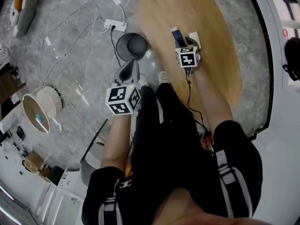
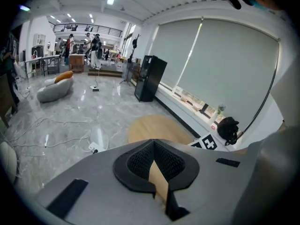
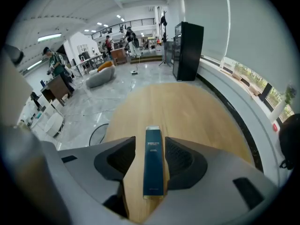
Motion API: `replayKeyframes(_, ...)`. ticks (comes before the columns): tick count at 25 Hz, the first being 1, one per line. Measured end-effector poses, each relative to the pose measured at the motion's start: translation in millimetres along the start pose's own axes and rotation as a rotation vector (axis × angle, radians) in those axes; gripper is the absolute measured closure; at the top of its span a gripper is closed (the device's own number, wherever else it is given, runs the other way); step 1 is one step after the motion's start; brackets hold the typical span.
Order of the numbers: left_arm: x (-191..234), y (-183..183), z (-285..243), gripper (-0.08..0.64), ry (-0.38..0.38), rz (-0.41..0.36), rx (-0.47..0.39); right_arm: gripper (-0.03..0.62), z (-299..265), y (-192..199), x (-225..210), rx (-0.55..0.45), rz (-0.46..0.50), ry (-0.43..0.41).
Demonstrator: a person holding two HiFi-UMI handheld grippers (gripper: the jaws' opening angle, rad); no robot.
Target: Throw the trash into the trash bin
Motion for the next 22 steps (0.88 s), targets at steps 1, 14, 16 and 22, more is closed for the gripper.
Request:
replayKeyframes(1, 5.1, 4.5, -2.8, 0.548, -0.007, 0.01, 0.007, 0.428, -11.8, 6.1, 1.4, 0.031, 0.015, -0.002)
replayKeyframes(14, 42.6, 33.7, -21.6, 0.548, -0.031, 0.067, 0.06, 0.412, -82.6, 35.6, 12.5, 0.186, 0.065, 0.028)
replayKeyframes(16, 40.6, 34.5, -22.8, 0.548, -0.02, 0.053, 0.064, 0.41, -79.9, 37.5, 13.4, 0.188, 0.064, 0.023)
replayKeyframes(22, 34.0, 23.9, -10.5, 0.548, 0.004, 0.038, 0.035, 0.41, -23.8, 3.4, 20.8, 0.05, 0.03, 0.01)
Point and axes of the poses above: the fingertips, and each gripper's own axes: z backward along the fingers, x to its left, y out of its underside, the point moved 3 cm from there along z, backward along the fingers, and after that the axes turned 9 degrees about y, right-handed, at the moved point
